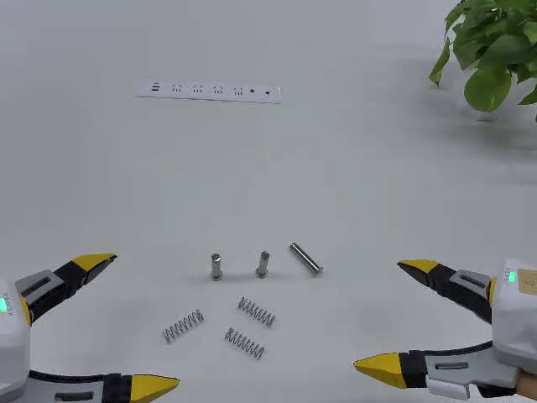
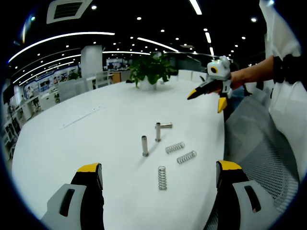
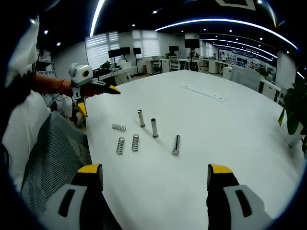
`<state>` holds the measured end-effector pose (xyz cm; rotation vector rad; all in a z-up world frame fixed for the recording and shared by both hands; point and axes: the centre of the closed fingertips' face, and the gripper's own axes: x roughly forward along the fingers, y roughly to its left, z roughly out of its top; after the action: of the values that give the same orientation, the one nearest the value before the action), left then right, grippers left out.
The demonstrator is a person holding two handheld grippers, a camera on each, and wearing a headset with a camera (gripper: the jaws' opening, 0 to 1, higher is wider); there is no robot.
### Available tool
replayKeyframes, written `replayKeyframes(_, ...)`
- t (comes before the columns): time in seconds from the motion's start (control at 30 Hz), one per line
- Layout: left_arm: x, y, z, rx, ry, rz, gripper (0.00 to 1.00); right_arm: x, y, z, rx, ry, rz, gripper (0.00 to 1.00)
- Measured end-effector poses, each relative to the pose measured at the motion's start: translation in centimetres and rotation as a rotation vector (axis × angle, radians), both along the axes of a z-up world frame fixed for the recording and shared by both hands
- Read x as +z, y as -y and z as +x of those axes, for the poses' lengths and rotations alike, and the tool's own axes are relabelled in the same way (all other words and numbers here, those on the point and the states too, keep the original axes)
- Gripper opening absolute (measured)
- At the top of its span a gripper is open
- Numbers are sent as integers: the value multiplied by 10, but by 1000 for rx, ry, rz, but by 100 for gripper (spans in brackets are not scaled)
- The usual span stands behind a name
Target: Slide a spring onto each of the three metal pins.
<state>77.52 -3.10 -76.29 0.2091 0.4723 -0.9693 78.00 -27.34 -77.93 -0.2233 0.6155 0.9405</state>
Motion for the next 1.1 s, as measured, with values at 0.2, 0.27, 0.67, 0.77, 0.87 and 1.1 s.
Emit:
replayKeyframes(0.2, -1, -1, -1, 0, -2, -1, 100, 0, -1, -1, -1, -3, 2, 91)
replayKeyframes(0.27, -2, -1, -1, -1, -2, 0, 100, 0, -1, -1, 2, -4, -2, 91)
replayKeyframes(0.67, -2, -1, 1, -2, -3, -4, 100, 7, -6, 7, 13, -2, -12, 89)
replayKeyframes(0.77, -2, 0, 1, 0, -4, -7, 100, 8, -6, 10, 13, -3, -13, 88)
replayKeyframes(0.87, -2, 0, 2, -1, -4, -9, 100, 10, -8, 15, 16, -2, -13, 87)
replayKeyframes(1.1, -2, 1, 4, 1, -4, -13, 100, 14, -16, 30, 34, -1, -24, 83)
